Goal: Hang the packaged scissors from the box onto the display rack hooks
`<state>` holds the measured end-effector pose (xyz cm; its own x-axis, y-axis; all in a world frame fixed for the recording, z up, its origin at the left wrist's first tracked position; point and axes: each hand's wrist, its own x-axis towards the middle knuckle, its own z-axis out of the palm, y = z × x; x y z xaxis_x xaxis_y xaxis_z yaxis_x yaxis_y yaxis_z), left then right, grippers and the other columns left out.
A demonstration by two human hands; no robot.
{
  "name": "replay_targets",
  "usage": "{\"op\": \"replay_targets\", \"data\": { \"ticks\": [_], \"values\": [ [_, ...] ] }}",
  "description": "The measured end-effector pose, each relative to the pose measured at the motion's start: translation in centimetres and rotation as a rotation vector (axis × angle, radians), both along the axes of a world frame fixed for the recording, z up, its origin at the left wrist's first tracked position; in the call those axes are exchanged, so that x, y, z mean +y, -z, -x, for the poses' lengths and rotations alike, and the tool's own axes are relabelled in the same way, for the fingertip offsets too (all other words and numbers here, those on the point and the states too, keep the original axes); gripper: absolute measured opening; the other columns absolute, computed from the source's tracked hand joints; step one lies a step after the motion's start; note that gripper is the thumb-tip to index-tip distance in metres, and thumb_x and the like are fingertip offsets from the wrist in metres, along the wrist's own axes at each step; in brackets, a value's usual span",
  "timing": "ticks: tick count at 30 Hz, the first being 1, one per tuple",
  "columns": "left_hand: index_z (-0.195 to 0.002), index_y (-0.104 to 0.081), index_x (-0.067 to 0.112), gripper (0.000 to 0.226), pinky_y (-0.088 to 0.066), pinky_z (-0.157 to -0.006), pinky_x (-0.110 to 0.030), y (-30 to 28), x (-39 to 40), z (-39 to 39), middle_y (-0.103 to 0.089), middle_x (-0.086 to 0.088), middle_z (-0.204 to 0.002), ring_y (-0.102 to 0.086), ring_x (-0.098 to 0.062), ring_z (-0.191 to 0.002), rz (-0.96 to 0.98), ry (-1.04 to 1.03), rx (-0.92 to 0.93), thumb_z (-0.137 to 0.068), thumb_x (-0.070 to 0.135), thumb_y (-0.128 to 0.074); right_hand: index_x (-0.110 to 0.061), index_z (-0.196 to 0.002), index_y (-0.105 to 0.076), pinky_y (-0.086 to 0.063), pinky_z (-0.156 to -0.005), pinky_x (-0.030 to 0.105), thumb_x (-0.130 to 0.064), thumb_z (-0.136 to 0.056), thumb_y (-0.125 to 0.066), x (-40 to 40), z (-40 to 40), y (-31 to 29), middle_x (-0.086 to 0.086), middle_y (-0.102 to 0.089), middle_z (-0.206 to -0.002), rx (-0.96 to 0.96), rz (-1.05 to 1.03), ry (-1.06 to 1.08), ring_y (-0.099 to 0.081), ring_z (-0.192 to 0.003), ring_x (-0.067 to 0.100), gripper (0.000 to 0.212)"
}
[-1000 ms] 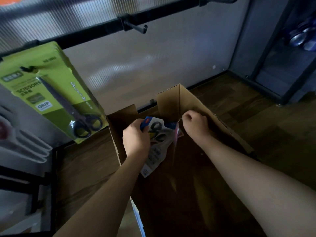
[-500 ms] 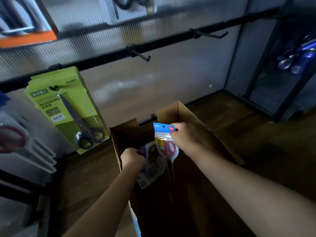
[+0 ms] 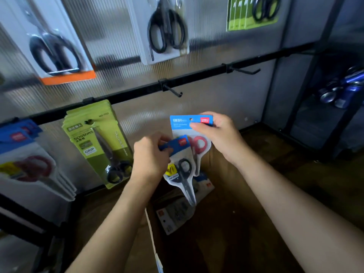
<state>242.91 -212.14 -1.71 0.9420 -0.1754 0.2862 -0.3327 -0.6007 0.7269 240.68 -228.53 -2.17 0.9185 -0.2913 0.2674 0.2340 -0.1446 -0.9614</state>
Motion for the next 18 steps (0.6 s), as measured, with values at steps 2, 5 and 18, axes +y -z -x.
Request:
{"op": "replay_targets", "data": {
  "ticks": [2,5,18],
  "values": [
    [-0.085,-0.067,0.012,0.017,-0.057,-0.070,-0.037,-2.6,0.4,0.6,-0.067,-0.008,-0.074,-0.068,-0.023,-0.063,0.015,0.004,-0.063,-0.075,-0.001,-0.072,-0.019,-0.086,-0.064,-0.051,-0.080,0.034,-0.008,-0.086,-0.066,0.6,-0.2,-1.8,0.009,-0.068,-0.091,-0.053,-0.011,-0.030,-0.064,-0.085,0.018,0.012],
    [-0.078,-0.063,0.018,0.017,-0.056,-0.069,-0.033,-5.6,0.8,1.6,-0.066,-0.005,-0.074,-0.067,-0.022,-0.068,-0.016,-0.011,-0.149,-0.076,0.004,-0.073,-0.019,-0.095,-0.065,-0.054,-0.085,0.033,-0.013,-0.088,-0.064,1.4,-0.5,-3.5,0.004,-0.071,-0.098,-0.094,-0.035,-0.029,-0.068,-0.093,0.017,0.009],
    [-0.096,-0.070,0.011,0.020,-0.056,-0.074,-0.031,-6.8,1.1,2.0,-0.070,-0.004,-0.088,-0.067,-0.018,-0.078,0.048,0.028,-0.200,-0.078,0.004,-0.071,-0.031,-0.089,-0.057,-0.057,-0.081,0.030,-0.021,-0.095,-0.056,1.3,-1.7,-4.2,-0.008,-0.067,-0.093,-0.050,-0.023,0.071,-0.067,-0.089,0.011,0.012]
  ]
}}
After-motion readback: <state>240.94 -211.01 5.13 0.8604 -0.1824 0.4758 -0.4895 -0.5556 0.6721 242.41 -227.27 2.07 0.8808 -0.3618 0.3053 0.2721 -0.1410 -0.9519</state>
